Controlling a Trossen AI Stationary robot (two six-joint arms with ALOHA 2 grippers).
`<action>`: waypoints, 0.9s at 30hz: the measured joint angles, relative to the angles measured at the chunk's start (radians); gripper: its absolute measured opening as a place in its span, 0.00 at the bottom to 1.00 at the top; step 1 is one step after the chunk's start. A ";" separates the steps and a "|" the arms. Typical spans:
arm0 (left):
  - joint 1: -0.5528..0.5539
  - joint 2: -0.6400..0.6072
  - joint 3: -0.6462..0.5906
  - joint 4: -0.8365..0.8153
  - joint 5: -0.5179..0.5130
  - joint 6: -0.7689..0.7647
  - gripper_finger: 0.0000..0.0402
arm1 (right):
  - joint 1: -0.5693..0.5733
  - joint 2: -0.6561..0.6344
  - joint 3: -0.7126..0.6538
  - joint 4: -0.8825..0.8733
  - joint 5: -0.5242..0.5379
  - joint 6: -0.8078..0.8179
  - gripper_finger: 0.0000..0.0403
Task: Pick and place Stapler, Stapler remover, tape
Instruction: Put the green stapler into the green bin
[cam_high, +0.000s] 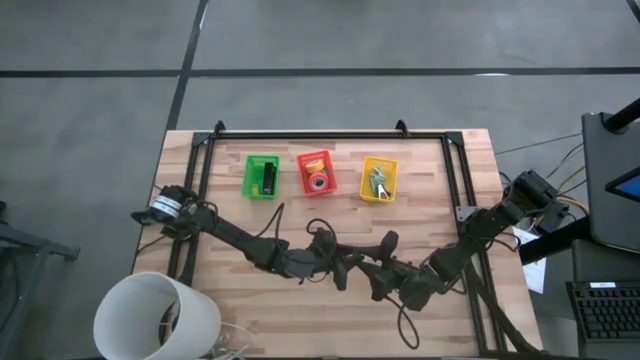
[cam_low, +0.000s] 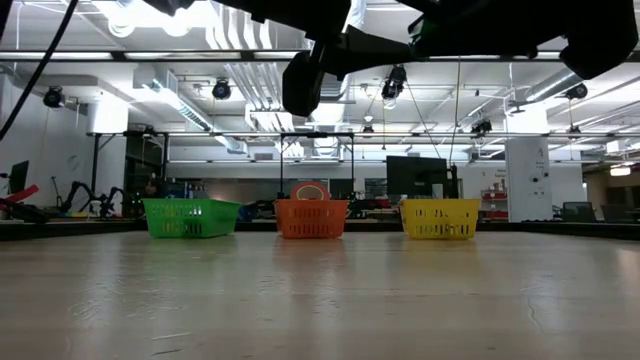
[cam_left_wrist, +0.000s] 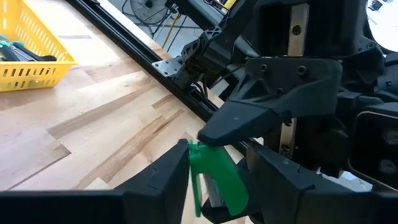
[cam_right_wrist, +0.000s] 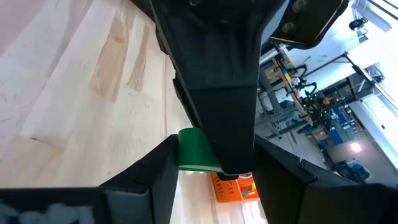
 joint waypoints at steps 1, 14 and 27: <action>0.000 0.000 0.000 -0.003 0.000 0.000 0.40 | -0.001 0.000 0.000 0.000 0.000 -0.006 0.44; 0.002 0.000 0.000 -0.003 -0.002 0.029 0.28 | 0.006 0.000 0.000 -0.009 0.034 0.005 0.52; 0.002 0.000 0.000 -0.031 -0.040 0.047 0.18 | 0.076 -0.013 0.000 -0.143 0.119 0.137 0.66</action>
